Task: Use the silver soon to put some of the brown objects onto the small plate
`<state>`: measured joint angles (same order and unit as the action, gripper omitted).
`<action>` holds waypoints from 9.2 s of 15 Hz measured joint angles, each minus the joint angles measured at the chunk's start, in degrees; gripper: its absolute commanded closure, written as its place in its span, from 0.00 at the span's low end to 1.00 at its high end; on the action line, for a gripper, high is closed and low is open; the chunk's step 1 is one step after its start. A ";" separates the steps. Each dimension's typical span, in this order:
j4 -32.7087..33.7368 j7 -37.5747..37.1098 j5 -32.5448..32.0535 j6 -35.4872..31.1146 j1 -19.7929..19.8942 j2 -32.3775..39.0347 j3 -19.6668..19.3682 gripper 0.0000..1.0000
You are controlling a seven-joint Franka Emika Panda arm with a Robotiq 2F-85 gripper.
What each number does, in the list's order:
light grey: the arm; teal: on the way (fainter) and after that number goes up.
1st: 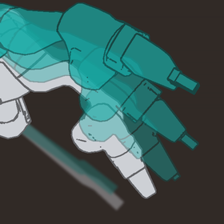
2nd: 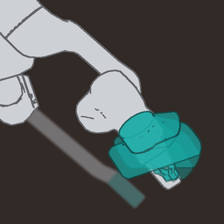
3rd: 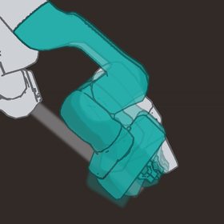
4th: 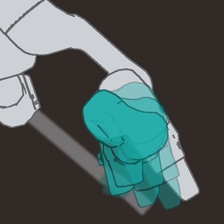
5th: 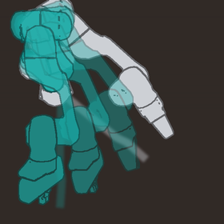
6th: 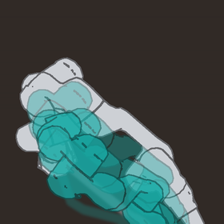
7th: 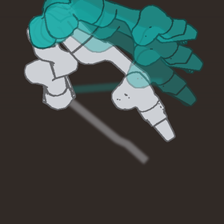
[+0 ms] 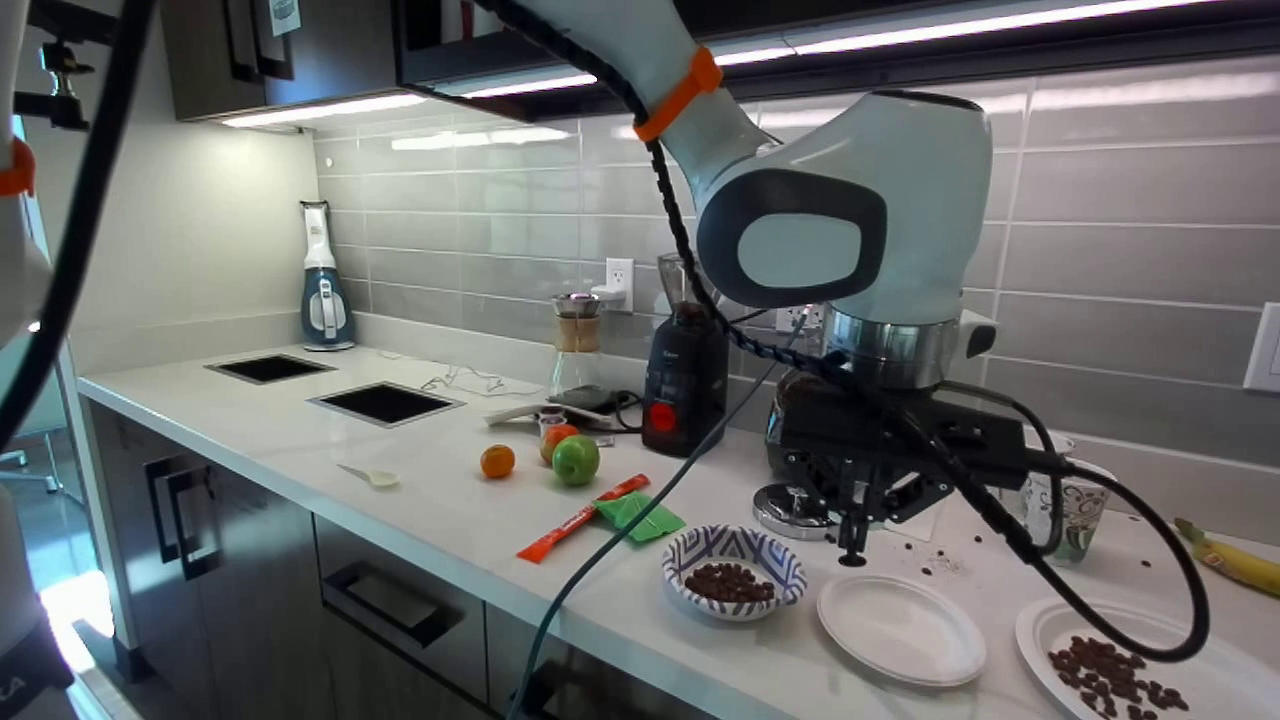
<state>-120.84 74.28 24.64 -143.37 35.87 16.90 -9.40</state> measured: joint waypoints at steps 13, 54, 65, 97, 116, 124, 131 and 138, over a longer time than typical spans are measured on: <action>-6.78 -25.96 -23.53 -13.92 -8.01 0.42 -9.36 0.98; -6.48 -80.94 -107.75 -5.43 -19.20 -0.55 -15.55 0.98; -9.50 -84.39 -125.66 9.88 -19.36 -2.48 -7.99 0.98; -10.34 -84.30 -122.01 15.32 -16.04 -6.41 -5.03 0.98; -2.83 -57.09 -53.49 -20.28 -5.24 0.64 -2.25 0.91; -2.82 -56.22 -52.03 -20.52 -5.78 0.84 -2.62 0.98; 1.21 -49.57 -39.20 -16.88 -7.18 1.75 -1.22 0.98; 10.98 -40.37 -31.36 -12.79 -6.34 7.23 1.39 0.98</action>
<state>-109.87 33.90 -6.72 -156.16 29.53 24.14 -8.01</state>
